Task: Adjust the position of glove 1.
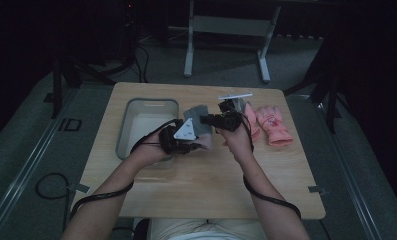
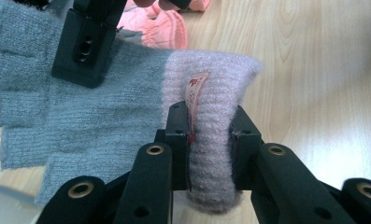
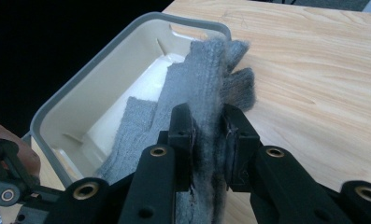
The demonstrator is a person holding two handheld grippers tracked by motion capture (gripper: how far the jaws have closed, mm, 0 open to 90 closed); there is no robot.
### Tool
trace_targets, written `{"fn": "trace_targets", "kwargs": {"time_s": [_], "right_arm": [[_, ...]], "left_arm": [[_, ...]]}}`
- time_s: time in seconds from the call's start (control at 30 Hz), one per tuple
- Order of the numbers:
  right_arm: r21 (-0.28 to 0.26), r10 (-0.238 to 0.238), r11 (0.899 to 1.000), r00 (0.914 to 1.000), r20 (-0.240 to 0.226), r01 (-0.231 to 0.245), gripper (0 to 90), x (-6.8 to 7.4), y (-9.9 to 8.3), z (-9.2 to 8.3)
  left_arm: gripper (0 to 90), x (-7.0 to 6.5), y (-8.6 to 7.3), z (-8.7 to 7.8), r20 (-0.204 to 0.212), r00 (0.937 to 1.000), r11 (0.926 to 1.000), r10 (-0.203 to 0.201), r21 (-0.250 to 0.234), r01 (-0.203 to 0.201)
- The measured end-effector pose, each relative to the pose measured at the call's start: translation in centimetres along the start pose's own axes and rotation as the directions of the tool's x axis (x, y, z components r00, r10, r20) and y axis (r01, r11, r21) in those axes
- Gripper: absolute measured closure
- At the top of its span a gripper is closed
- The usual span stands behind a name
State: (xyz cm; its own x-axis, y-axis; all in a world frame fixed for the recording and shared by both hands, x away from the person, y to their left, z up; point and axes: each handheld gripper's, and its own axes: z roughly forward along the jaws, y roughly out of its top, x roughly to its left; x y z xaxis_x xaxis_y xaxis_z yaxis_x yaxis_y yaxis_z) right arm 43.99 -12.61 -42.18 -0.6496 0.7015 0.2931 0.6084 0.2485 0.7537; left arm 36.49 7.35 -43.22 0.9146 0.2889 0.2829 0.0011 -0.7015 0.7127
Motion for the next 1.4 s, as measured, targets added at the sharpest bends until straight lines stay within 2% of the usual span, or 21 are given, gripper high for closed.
{"fn": "trace_targets", "kwargs": {"time_s": [0.3,0.53,0.77,0.97,1.2,1.4], "right_arm": [[0.017,-0.032,0.999,0.9994,-0.011,0.033,75.8,1.5,1.1,2.1],[0.022,-0.048,0.999,0.9983,-0.034,0.049,75.9,2.8,2.3,3.8],[0.034,-0.078,0.996,0.9956,-0.053,0.080,76.0,4.4,3.2,5.8],[0.040,-0.091,0.995,0.9931,-0.074,0.094,76.0,6.0,3.7,8.0],[0.046,-0.100,0.993,0.9888,-0.110,0.106,76.0,8.0,4.1,10.6],[0.057,-0.090,0.994,0.9896,-0.112,0.097,76.0,8.3,3.9,12.3]], "left_arm": [[74.1,0.9,-1.2,-1.3,-0.018,0.9998,0.9986,-0.011,0.052,0.011],[74.1,1.6,-2.5,-2.6,-0.041,0.9990,0.9973,-0.017,0.071,0.020],[74.1,2.4,-4.2,-3.9,-0.045,0.9987,0.9943,-0.023,0.103,0.028],[74.1,2.9,-6.0,-5.1,-0.068,0.9972,0.9900,-0.032,0.135,0.041],[74.1,3.3,-8.3,-6.2,-0.083,0.9953,0.9818,-0.050,0.179,0.064],[74.1,3.8,-9.5,-5.9,-0.068,0.9959,0.9741,-0.060,0.214,0.073]]}}
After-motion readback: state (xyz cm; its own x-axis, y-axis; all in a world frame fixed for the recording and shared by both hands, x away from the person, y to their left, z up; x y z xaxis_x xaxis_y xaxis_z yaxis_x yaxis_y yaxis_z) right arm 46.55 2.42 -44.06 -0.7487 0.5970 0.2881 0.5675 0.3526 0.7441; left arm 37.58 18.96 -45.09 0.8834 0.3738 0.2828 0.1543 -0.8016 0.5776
